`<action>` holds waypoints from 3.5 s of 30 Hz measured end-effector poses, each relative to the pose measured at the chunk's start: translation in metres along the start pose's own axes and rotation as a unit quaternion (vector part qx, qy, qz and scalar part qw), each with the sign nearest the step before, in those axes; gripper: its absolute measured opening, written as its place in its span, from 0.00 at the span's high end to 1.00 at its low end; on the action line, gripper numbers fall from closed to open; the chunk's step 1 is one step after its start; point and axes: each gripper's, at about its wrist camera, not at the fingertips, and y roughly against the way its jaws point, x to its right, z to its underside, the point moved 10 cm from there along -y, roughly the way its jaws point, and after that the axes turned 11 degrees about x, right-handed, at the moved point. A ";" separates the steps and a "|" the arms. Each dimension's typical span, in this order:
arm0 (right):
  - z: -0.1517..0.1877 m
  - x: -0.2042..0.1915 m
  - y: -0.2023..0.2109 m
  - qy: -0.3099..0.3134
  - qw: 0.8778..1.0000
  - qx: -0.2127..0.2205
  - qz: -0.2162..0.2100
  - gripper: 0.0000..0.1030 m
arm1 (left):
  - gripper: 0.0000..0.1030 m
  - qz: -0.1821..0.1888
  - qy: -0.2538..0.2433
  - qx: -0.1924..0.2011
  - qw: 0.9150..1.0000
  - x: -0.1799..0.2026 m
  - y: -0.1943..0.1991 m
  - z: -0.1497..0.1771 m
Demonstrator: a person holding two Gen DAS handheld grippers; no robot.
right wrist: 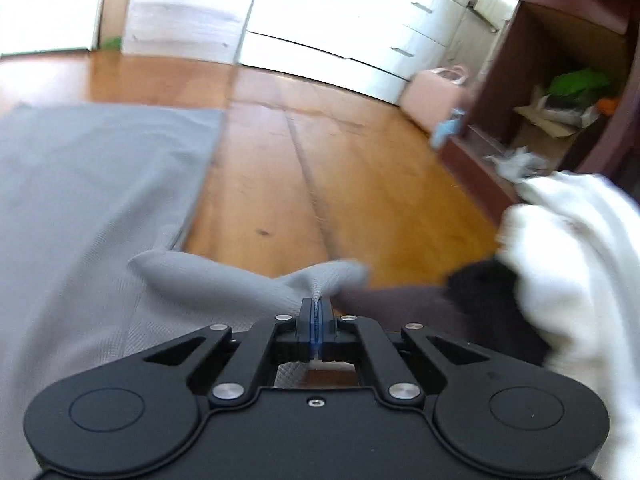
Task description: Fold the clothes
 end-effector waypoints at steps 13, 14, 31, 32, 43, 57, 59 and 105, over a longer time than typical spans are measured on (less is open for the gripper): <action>0.046 0.010 -0.012 -0.108 0.989 -0.090 -0.047 0.33 | 0.44 0.040 0.032 0.004 0.999 -0.001 0.001 -0.011; 0.049 0.005 -0.014 -0.093 0.991 -0.088 -0.046 0.31 | 0.44 0.047 0.037 0.005 0.998 0.000 0.001 -0.012; -0.007 0.026 0.005 0.197 0.968 0.051 0.150 0.97 | 0.42 0.053 0.005 -0.036 0.998 -0.004 -0.011 -0.010; -0.011 0.025 0.011 0.187 0.971 0.051 0.141 0.96 | 0.42 0.052 0.007 -0.039 0.998 -0.002 -0.010 -0.011; -0.031 -0.088 0.057 0.008 0.988 0.019 -0.156 0.48 | 0.31 -0.084 0.111 0.068 0.988 -0.145 0.120 -0.049; 0.014 -0.269 0.113 -0.052 0.878 -0.100 -0.465 0.43 | 0.32 -0.117 0.402 0.041 0.907 -0.283 0.145 0.075; 0.017 -0.291 0.126 -0.055 0.856 -0.119 -0.499 0.43 | 0.31 -0.071 0.470 0.045 0.879 -0.281 0.140 0.083; 0.046 -0.258 0.111 0.119 0.908 -0.043 -0.400 0.79 | 0.86 0.048 0.203 -0.023 0.978 -0.095 0.067 0.014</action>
